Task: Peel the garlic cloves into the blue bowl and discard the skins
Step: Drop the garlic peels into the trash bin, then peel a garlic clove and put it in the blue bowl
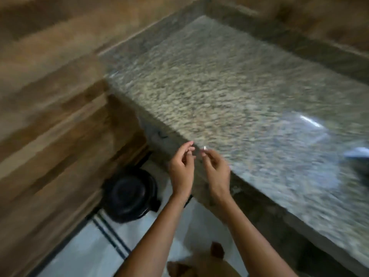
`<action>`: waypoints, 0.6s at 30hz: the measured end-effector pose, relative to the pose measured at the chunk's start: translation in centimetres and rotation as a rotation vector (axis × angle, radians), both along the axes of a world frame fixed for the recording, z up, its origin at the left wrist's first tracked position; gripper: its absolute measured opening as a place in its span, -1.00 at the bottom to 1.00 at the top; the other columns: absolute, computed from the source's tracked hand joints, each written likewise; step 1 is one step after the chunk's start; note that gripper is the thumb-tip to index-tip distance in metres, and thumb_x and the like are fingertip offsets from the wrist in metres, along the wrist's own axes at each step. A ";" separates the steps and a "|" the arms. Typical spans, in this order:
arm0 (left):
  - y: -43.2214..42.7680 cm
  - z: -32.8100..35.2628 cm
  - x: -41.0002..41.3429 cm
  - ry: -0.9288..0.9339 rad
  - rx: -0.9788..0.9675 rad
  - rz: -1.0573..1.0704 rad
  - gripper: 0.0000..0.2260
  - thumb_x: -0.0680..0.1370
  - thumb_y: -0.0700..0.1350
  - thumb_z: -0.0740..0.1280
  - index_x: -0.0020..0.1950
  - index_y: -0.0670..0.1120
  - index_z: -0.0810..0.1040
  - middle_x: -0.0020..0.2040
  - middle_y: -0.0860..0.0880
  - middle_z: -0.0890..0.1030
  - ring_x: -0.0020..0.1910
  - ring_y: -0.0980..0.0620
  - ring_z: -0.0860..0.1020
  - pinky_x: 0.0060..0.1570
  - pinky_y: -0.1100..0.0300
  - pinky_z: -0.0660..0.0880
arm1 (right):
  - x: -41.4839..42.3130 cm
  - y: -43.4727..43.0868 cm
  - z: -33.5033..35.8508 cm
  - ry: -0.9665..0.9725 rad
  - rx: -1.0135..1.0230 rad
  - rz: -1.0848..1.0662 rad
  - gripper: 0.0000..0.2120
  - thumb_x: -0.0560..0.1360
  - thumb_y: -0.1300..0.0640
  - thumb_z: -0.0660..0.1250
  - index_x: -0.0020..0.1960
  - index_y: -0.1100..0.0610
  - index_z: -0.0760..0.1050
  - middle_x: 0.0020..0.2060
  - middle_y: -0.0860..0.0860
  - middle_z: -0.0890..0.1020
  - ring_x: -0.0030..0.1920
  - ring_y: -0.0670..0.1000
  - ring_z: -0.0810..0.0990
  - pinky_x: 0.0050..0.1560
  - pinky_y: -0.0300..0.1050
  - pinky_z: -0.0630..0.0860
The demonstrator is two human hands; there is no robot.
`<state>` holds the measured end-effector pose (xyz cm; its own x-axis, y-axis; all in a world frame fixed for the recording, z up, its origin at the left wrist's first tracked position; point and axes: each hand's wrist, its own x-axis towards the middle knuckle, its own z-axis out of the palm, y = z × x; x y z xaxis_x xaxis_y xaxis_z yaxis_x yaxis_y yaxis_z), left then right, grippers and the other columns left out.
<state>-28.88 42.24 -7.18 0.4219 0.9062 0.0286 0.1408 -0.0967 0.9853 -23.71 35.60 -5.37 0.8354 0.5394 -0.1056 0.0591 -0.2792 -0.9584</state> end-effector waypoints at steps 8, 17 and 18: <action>-23.0 5.6 14.6 0.116 0.144 -0.715 -0.79 0.52 -0.26 0.31 0.12 -0.11 0.63 0.04 -0.05 0.67 -0.03 0.14 0.60 0.05 0.20 0.51 | 12.8 -30.0 5.9 -0.082 -0.043 -0.918 -0.62 0.49 -0.22 0.17 -0.30 -0.02 0.59 -0.20 0.06 0.69 -0.12 0.09 0.64 -0.10 0.00 0.50; -39.4 2.8 23.5 0.501 0.486 -1.058 -0.63 0.45 0.02 0.44 0.19 -0.12 0.58 0.05 -0.12 0.54 0.03 -0.08 0.53 0.06 0.10 0.45 | 19.0 -53.2 3.2 -0.141 -0.543 -1.036 -0.63 0.55 0.04 0.26 0.31 0.15 0.41 0.26 0.13 0.46 0.21 0.15 0.44 0.11 -0.01 0.41; -40.0 2.5 23.7 0.512 0.491 -1.053 -0.62 0.43 0.04 0.46 0.18 -0.11 0.58 0.04 -0.10 0.53 0.02 -0.08 0.54 0.04 0.09 0.47 | 19.3 -54.3 2.8 -0.131 -0.573 -1.030 -0.61 0.54 0.01 0.26 0.31 0.15 0.40 0.26 0.13 0.46 0.21 0.15 0.43 0.11 0.00 0.41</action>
